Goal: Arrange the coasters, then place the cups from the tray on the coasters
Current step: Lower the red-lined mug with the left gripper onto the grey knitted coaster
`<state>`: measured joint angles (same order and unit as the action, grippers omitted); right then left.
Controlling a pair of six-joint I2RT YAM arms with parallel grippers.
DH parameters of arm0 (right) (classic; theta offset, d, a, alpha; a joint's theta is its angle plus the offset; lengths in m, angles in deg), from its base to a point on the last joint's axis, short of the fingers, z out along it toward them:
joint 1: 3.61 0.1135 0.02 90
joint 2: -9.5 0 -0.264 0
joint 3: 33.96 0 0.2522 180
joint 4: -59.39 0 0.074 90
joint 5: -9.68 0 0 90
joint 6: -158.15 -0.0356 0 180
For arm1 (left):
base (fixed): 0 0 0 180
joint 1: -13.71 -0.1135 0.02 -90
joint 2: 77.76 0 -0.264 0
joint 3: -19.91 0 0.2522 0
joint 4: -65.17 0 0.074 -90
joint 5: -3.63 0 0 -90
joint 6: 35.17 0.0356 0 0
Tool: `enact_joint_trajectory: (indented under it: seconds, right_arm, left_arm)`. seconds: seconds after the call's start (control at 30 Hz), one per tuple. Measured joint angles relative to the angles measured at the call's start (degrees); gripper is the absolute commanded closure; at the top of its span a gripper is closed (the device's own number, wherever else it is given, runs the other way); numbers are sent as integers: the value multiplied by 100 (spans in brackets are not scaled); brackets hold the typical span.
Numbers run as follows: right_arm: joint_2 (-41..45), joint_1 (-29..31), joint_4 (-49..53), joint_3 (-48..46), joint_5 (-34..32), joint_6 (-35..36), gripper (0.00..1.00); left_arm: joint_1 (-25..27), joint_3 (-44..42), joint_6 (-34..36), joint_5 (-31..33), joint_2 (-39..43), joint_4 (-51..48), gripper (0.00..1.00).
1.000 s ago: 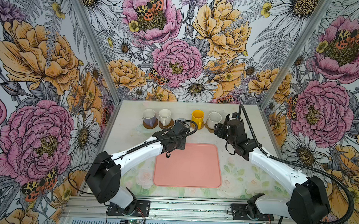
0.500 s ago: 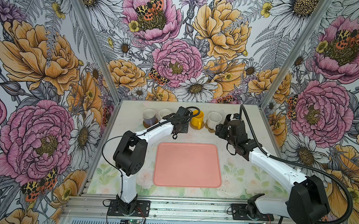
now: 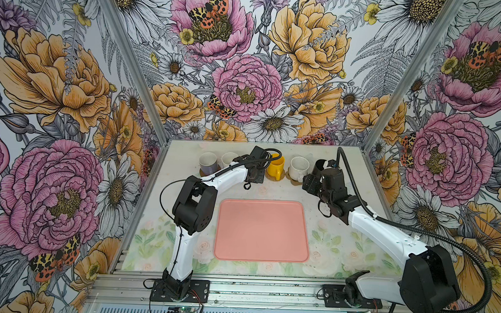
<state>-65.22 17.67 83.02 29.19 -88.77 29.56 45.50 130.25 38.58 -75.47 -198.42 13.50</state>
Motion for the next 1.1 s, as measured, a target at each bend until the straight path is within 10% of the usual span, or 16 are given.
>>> enact_joint_trajectory:
  seconds: [1.1]
  right_arm:
    - [0,-76,-57,-13,151,0,21]
  left_arm:
    - [-166,125,20,166,-284,-175,94]
